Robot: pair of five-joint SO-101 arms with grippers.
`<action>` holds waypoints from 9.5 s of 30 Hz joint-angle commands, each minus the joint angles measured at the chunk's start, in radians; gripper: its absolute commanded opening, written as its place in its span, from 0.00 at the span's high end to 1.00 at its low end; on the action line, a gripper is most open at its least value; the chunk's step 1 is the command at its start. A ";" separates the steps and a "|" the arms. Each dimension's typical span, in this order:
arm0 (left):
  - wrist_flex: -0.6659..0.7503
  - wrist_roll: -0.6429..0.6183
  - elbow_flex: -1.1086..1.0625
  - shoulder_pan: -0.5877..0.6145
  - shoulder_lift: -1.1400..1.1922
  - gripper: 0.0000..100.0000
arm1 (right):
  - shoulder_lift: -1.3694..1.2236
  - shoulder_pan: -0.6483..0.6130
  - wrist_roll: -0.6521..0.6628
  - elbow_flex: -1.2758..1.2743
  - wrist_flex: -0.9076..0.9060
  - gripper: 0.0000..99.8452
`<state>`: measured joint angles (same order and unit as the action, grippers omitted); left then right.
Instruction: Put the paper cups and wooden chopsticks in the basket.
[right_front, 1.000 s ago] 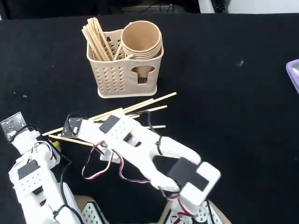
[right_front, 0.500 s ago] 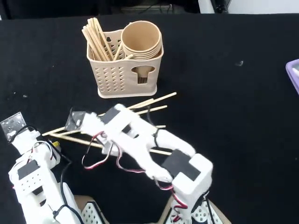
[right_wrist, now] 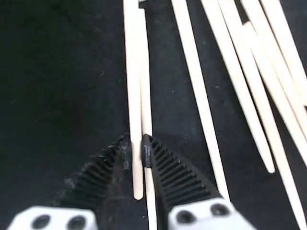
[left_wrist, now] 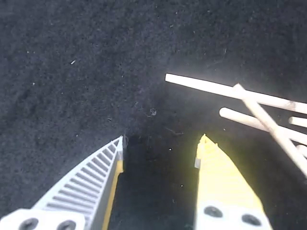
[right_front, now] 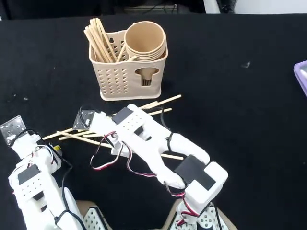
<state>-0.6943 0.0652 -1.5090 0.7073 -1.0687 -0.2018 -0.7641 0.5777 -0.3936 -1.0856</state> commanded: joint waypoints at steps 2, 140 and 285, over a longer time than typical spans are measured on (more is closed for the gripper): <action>0.017 -0.005 0.050 0.007 -0.005 0.75 | -0.016 0.012 0.017 0.005 0.029 0.99; 0.023 -0.003 0.038 0.002 -0.012 0.75 | 0.568 0.247 -0.414 0.300 0.503 0.89; 0.021 -0.002 0.033 -0.028 -0.009 0.75 | 0.232 0.256 0.044 -0.160 0.147 0.84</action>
<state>-0.6882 0.0667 -1.5090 0.6889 -1.0687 -0.0652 -0.5324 0.6099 -0.6022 -0.9275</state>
